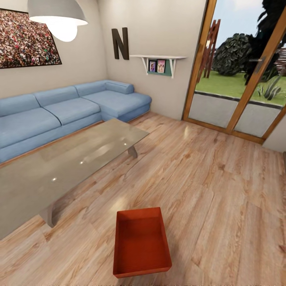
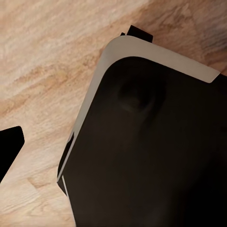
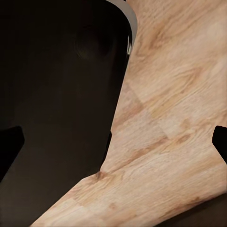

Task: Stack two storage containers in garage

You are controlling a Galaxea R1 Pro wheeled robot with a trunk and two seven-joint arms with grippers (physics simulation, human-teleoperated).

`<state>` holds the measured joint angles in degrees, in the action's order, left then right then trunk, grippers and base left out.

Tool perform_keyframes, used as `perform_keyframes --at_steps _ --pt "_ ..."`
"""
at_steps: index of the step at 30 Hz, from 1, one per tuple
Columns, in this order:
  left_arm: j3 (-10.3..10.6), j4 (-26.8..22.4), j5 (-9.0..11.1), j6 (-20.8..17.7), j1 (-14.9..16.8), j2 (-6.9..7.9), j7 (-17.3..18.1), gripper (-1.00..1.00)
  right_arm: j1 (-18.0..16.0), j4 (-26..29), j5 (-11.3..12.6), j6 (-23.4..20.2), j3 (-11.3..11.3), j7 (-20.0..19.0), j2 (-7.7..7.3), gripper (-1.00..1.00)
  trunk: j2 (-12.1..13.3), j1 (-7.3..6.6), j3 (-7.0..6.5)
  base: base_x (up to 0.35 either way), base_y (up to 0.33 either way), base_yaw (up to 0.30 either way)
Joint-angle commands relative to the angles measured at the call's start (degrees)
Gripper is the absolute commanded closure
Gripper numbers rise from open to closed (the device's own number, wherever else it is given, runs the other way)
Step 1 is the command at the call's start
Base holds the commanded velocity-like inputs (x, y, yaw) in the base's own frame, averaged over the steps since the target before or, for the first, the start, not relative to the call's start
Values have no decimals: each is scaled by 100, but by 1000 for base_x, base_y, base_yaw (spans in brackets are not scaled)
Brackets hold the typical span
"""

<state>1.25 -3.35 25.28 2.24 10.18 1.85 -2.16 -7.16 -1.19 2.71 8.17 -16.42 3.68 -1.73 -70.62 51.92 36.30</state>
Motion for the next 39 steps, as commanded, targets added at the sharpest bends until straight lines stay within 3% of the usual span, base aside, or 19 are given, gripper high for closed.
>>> perform_keyframes --at_steps 1,39 --pt "16 1 28 13 2 0 -13 -100 -5 -13 28 27 -49 15 5 -100 -2 0 14 0 0 0" --pt "24 78 63 13 2 -8 -4 -100 -5 -13 -14 56 -55 13 -12 -100 -2 0 364 0 0 0"
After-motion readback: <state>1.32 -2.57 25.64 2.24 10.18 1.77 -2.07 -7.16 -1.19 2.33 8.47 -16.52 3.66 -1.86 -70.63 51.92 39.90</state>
